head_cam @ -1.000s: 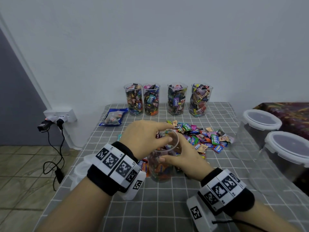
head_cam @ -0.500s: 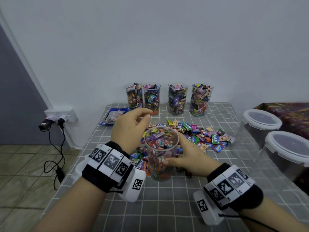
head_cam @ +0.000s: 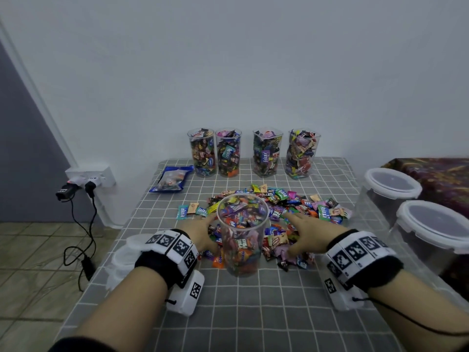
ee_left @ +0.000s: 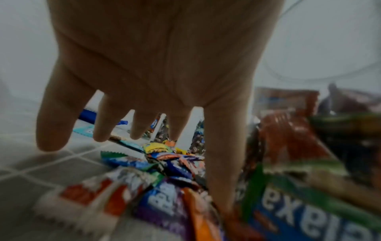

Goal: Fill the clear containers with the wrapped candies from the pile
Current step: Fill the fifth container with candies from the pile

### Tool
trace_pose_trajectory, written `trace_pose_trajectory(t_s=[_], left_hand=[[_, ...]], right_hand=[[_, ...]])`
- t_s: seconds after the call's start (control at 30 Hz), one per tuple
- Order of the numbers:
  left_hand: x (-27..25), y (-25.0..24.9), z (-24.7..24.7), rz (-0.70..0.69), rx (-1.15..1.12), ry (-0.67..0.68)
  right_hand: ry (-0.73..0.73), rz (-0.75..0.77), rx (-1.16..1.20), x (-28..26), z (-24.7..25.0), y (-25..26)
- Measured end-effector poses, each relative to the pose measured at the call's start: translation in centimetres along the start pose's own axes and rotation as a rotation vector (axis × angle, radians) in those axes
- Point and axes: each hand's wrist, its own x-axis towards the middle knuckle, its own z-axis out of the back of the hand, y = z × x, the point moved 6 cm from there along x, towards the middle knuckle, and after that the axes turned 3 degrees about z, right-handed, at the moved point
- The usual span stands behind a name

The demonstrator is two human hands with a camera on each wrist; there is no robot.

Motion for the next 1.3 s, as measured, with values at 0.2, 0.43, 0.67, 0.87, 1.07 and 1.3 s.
trace_pose_trajectory(t_s=[0.2,0.43,0.67,0.87,1.07,1.3], left_hand=[[-0.4,-1.2,-1.1,-0.045,0.045,0.066],[-0.6,-2.0,-1.0,-0.071,0.100,0.045],[-1.1,-3.1,-0.6,-0.043,0.228,-0.065],[-1.2,-3.3,-0.1,-0.023,0.176,-0.131],[-1.2,-2.7,0.4,0.040,0.120,-0.170],[-1.2,-2.0,1.0,0.074,0.120,-0.240]], right_hand=[[0.048,0.009,-0.104,1.1,-1.4,0.8],[0.036,0.084,-0.254,1.2,-1.6,2.3],[-0.066,0.120,-0.215,1.4,-1.1,2.7],[-0.133,0.111,-0.181,1.7,-0.8,2.8],[-0.172,0.102,-0.144,1.7,-0.5,2.6],[-0.256,0.122,-0.059,1.5,0.0,2.2]])
